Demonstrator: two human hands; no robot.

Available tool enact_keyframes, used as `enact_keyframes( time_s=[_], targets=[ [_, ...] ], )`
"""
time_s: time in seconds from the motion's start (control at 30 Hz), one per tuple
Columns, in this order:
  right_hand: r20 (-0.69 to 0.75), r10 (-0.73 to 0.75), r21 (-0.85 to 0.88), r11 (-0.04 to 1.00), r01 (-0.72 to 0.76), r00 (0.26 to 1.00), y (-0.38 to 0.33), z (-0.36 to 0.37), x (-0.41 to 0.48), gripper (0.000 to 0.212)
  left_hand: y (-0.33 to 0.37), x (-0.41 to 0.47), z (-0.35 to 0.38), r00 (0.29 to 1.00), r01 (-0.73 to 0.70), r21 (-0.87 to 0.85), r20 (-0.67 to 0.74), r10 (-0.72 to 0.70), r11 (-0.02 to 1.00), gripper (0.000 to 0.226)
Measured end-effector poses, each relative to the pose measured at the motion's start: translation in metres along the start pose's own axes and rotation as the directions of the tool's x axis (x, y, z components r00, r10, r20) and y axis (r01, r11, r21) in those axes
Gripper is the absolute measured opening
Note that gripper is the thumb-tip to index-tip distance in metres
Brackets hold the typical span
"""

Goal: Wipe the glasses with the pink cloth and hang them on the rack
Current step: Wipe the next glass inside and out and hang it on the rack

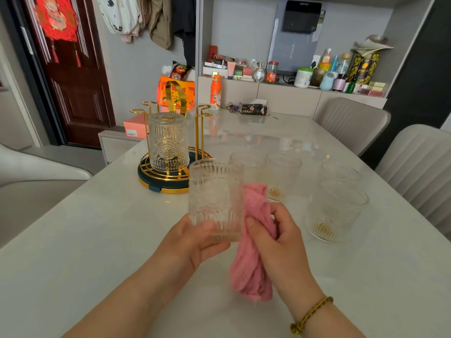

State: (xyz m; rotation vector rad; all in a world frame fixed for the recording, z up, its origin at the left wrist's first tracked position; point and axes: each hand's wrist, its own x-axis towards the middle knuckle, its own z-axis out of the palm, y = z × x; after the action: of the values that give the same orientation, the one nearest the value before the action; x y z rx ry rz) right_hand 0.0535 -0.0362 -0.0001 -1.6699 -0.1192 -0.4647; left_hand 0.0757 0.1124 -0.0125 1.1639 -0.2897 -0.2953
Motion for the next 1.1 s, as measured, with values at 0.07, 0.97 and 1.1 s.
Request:
enact_keyframes(
  time_s=[0.07,0.97,1.1],
  targets=[
    [0.046,-0.113,-0.065,0.991,0.116,0.993,0.000,0.007,-0.006,0.013,0.001,0.003,-0.006,0.999,-0.009,-0.037,-0.039,0.008,0.999,0.108],
    [-0.105,-0.231,-0.070,0.972,0.225,0.967,-0.007,-0.001,-0.001,0.010,0.000,-0.003,0.001,0.998,0.015,0.092,0.060,-0.020,0.996,0.109],
    [-0.004,-0.039,-0.048,0.998,0.039,0.999,-0.002,0.003,-0.002,0.010,0.002,0.000,-0.001,0.999,0.037,-0.065,-0.019,-0.038,0.997,0.109]
  ],
)
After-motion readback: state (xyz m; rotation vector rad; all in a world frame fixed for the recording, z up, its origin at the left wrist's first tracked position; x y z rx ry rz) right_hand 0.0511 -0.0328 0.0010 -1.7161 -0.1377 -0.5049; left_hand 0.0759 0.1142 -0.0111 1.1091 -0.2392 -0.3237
